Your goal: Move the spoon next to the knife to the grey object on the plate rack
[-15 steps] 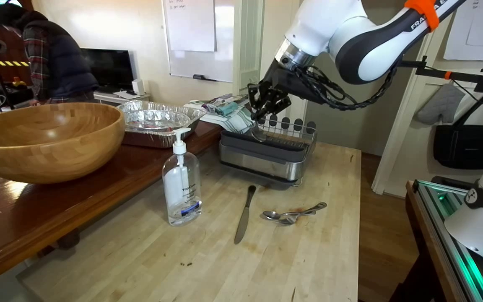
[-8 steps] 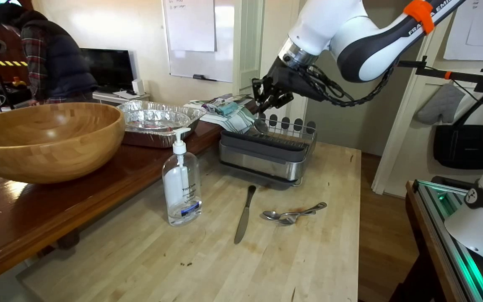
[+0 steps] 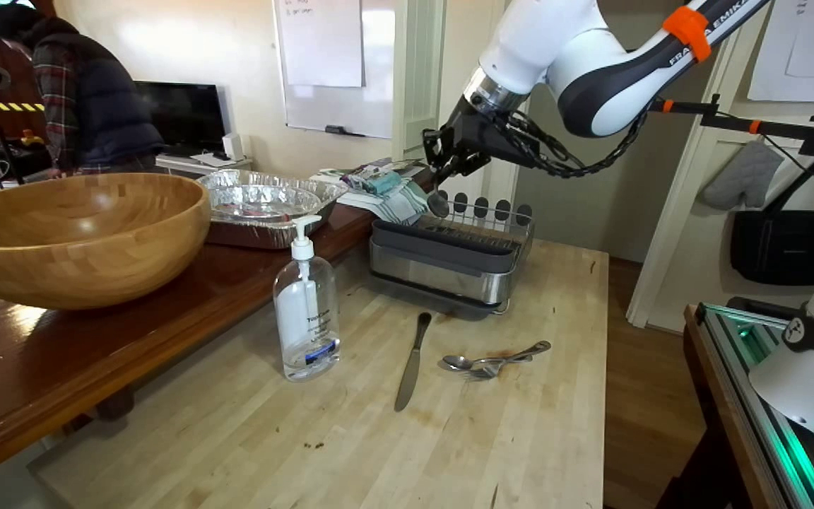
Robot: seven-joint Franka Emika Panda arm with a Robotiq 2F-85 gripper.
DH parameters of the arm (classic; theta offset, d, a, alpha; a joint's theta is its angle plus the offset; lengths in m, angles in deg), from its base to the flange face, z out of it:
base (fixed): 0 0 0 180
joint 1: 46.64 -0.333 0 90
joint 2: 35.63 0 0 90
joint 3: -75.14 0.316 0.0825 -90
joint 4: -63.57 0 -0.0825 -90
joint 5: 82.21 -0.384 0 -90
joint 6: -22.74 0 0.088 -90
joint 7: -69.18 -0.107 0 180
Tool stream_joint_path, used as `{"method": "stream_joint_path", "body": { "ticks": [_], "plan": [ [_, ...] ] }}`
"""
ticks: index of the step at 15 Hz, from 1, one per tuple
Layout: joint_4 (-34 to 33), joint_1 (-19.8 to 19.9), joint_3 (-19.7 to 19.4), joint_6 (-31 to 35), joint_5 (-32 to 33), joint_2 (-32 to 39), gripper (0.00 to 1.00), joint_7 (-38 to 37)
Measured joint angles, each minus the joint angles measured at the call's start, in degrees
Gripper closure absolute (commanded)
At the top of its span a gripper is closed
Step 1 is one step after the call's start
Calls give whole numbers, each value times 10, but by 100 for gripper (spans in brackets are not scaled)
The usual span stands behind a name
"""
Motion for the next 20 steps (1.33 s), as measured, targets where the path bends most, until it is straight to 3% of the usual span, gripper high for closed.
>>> {"method": "stream_joint_path", "body": {
  "ticks": [20],
  "plan": [
    [-113,2,-13,-65,93,109,97,-45]
  ]
}}
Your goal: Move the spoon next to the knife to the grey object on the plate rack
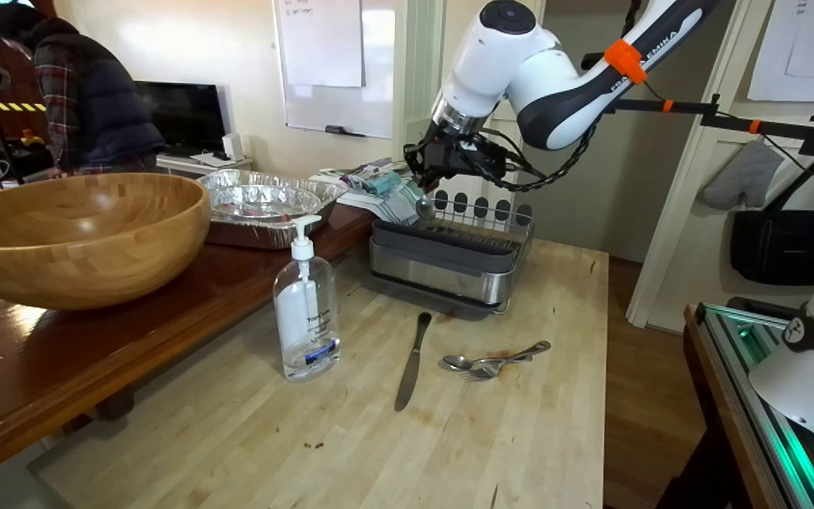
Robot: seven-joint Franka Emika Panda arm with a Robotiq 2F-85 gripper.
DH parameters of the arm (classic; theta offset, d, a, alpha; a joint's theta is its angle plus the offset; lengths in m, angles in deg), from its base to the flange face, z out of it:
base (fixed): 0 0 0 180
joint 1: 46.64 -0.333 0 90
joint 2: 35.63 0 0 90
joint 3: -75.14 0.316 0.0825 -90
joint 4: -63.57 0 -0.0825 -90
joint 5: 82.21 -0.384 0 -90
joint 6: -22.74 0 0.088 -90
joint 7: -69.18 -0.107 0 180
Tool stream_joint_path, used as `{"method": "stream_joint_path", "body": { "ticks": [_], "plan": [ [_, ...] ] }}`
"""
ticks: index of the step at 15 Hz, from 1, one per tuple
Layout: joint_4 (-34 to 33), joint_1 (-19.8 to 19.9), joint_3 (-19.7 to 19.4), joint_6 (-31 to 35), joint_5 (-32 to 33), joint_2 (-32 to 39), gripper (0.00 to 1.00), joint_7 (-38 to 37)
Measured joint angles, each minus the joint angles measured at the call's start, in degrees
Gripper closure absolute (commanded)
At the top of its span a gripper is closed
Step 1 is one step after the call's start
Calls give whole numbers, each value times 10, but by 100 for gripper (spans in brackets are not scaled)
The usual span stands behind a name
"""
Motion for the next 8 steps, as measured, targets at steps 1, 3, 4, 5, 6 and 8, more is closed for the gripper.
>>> {"method": "stream_joint_path", "body": {
  "ticks": [1,3,4,5,6,8],
  "plan": [
    [-5,0,-1,-3,4,5,97,-4],
    [-14,-1,-2,-10,13,14,97,-13],
    [-18,-1,-3,-12,18,19,97,-17],
    [-22,-2,-3,-14,22,23,97,-21],
    [-27,-3,-3,-17,28,27,97,-26],
    [-34,-6,-3,-25,38,35,97,-34]
  ]
}}
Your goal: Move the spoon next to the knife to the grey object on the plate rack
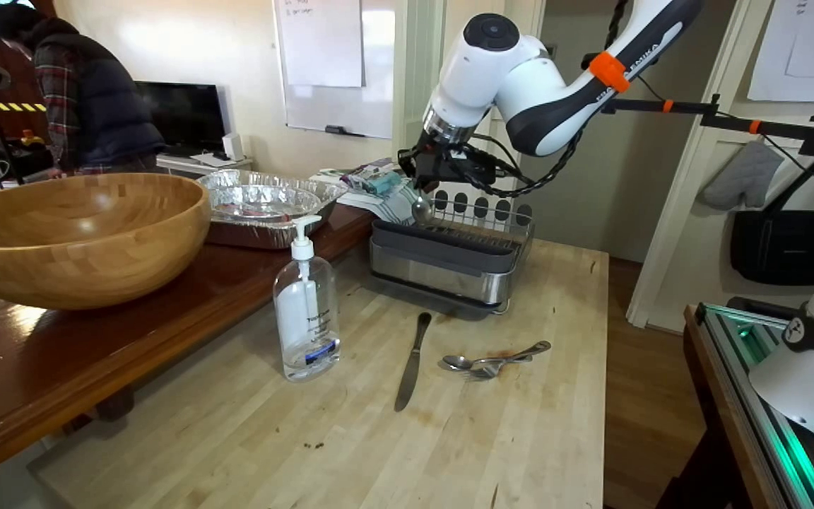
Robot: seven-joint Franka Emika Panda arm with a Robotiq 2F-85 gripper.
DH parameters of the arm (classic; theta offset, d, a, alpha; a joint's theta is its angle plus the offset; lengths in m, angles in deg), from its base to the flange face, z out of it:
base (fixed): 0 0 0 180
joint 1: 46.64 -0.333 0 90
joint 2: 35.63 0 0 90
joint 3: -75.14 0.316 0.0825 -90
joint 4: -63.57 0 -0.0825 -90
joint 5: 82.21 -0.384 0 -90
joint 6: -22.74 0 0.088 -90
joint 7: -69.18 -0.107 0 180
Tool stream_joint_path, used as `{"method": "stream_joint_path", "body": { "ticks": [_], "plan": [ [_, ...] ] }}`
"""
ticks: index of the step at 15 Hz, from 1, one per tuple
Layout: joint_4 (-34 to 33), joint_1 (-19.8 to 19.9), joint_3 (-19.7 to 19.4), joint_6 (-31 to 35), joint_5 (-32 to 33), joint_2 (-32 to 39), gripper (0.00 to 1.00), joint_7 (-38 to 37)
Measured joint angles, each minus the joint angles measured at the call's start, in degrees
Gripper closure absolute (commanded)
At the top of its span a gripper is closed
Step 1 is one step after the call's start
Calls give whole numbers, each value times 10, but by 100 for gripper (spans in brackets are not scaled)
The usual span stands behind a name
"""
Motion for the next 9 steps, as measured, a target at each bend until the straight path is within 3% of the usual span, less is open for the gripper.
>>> {"method": "stream_joint_path", "body": {
  "ticks": [9],
  "plan": [
    [-9,-14,12,-42,28,12,97,-16]
  ]
}}
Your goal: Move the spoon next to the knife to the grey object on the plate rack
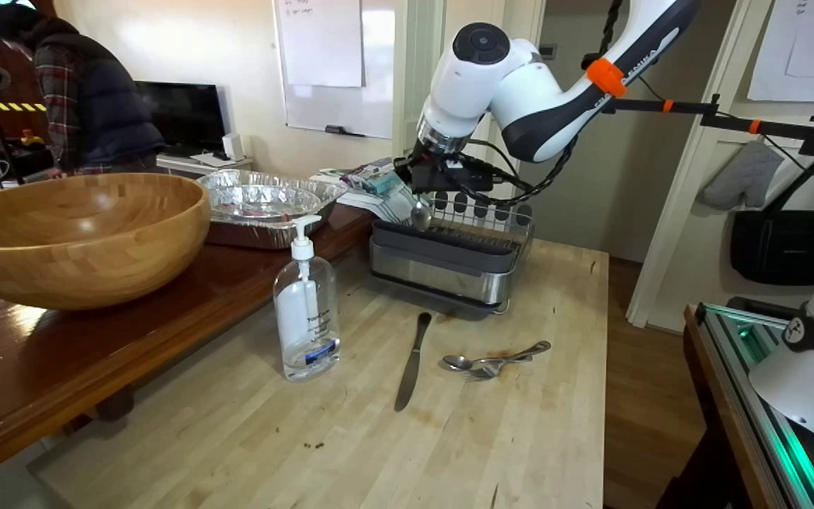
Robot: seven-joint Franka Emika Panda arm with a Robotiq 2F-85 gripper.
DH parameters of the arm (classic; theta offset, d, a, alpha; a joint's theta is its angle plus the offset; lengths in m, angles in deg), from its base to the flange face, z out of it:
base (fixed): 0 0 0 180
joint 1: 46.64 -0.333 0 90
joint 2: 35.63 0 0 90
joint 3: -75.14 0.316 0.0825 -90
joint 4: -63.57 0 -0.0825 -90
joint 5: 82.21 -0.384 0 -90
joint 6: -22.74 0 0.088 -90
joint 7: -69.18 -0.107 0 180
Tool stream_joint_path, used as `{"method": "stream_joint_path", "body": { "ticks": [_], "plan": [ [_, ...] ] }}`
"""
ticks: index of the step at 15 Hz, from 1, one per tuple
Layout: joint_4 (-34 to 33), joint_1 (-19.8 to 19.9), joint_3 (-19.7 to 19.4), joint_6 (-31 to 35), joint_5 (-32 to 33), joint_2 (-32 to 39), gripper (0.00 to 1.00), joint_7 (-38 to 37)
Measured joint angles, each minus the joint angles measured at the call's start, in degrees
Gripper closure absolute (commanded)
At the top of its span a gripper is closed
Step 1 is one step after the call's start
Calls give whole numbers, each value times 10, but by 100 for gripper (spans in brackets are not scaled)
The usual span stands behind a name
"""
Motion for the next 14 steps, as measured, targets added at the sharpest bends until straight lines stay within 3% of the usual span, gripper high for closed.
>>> {"method": "stream_joint_path", "body": {
  "ticks": [14],
  "plan": [
    [45,2,60,-107,64,-14,97,-44]
  ]
}}
